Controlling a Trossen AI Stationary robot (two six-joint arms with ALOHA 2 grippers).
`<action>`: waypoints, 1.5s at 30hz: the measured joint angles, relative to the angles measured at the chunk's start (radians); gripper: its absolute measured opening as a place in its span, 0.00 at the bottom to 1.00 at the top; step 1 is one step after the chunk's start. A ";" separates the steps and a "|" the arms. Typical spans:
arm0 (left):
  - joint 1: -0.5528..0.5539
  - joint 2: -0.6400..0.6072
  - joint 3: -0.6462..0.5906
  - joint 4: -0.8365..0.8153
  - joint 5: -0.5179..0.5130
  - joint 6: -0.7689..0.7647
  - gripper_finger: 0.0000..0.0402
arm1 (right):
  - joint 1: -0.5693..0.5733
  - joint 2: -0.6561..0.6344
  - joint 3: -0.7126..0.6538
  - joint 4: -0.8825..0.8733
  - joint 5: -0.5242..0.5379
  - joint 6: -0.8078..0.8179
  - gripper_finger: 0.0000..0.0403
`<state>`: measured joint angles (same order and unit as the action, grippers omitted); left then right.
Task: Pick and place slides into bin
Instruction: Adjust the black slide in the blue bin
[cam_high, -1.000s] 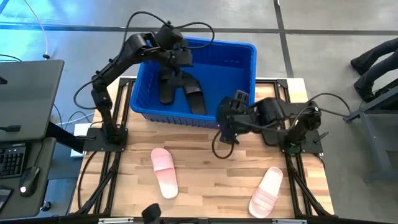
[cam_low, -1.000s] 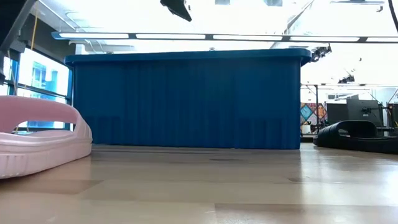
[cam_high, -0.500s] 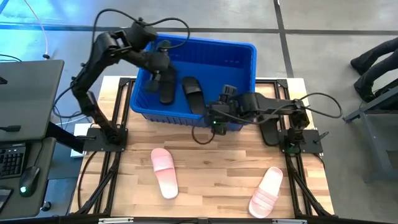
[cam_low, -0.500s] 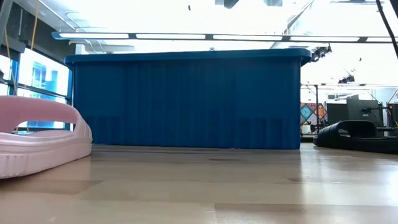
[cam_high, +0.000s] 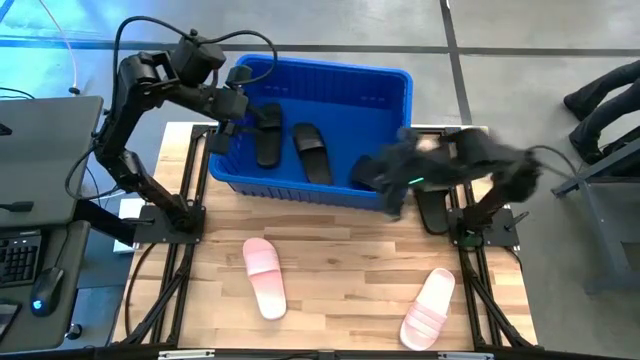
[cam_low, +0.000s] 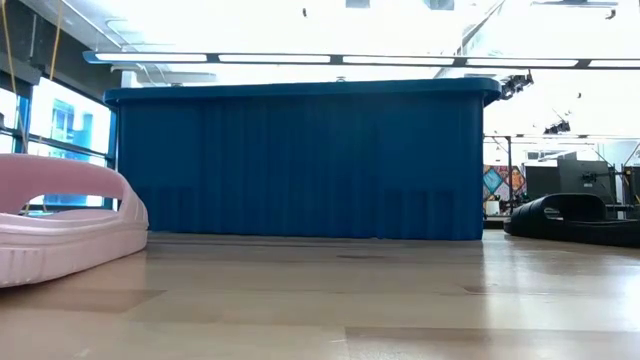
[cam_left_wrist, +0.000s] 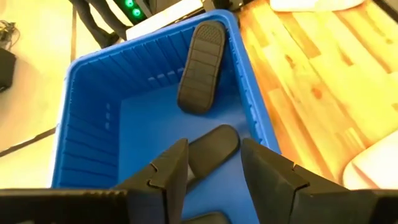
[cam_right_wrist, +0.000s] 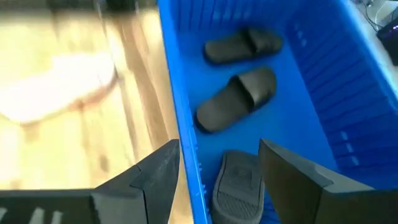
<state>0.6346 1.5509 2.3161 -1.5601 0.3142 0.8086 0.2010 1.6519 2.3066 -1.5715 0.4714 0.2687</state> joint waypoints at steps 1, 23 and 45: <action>0.000 0.000 0.000 0.000 -0.005 0.004 0.34 | 0.012 -0.041 0.001 0.000 0.006 0.023 0.52; 0.000 0.005 0.000 0.153 -0.020 -0.059 0.33 | 0.129 -0.634 -1.138 0.568 0.136 0.045 0.52; 0.000 0.005 0.000 0.171 -0.019 -0.082 0.33 | 0.017 -0.544 -1.331 0.645 0.342 -0.498 0.52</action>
<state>0.6346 1.5558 2.3157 -1.3891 0.2951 0.7265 0.2179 1.1077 0.9760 -0.9267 0.8135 -0.2293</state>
